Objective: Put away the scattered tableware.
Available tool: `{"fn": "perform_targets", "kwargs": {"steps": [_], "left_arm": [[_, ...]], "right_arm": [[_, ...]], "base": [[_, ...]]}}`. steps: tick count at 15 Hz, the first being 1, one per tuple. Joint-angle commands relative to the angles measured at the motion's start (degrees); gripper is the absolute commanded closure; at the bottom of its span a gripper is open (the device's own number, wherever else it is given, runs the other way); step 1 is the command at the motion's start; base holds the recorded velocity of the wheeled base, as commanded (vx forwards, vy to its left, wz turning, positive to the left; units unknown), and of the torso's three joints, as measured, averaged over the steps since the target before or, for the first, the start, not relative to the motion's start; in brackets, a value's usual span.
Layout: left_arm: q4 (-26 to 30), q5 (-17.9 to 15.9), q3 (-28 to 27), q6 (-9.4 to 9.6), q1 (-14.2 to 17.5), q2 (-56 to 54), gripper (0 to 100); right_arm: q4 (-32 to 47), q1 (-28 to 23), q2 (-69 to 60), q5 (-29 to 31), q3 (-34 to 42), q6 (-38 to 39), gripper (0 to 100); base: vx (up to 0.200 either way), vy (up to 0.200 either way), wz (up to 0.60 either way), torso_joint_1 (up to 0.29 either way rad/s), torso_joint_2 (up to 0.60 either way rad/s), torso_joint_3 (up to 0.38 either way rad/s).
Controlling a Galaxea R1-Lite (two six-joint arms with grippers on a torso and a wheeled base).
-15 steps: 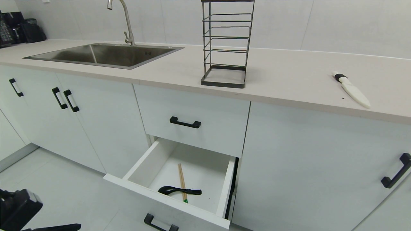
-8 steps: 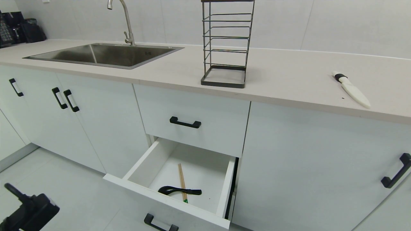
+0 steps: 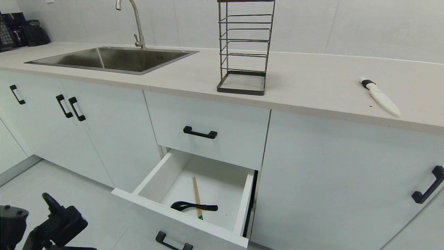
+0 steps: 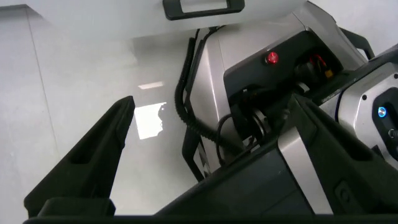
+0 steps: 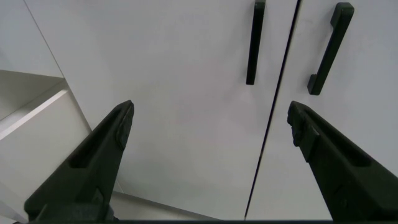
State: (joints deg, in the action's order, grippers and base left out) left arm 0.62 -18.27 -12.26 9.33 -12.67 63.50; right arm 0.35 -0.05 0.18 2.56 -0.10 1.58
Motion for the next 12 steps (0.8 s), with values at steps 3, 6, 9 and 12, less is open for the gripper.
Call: {"fn": "perform_targets", "kwargs": {"steps": [3, 6, 9, 12], "left_arm": [[-8.09, 1.93, 0.05, -0.10, 0.01, 11.73, 0], [-15.04, 4.91, 1.10, -0.27, -2.01, 17.45, 0], [-16.00, 5.18, 0.40, -0.19, -2.45, 20.17, 0], [-18.90, 5.18, 0.40, -0.19, -2.45, 22.90, 0]], "right_arm": [[0.00, -0.04, 0.08, -0.01, 0.01, 0.00, 0], [0.00, 0.05, 0.08, -0.01, 0.01, 0.00, 0], [0.00, -0.04, 0.08, -0.01, 0.01, 0.00, 0], [0.00, -0.04, 0.08, -0.01, 0.01, 0.00, 0]], "base": [[0.000, 0.000, 0.00, 0.000, 0.00, 0.000], [0.000, 0.000, 0.00, 0.000, 0.00, 0.000], [0.000, 0.000, 0.00, 0.000, 0.00, 0.000], [0.000, 0.000, 0.00, 0.000, 0.00, 0.000]]}}
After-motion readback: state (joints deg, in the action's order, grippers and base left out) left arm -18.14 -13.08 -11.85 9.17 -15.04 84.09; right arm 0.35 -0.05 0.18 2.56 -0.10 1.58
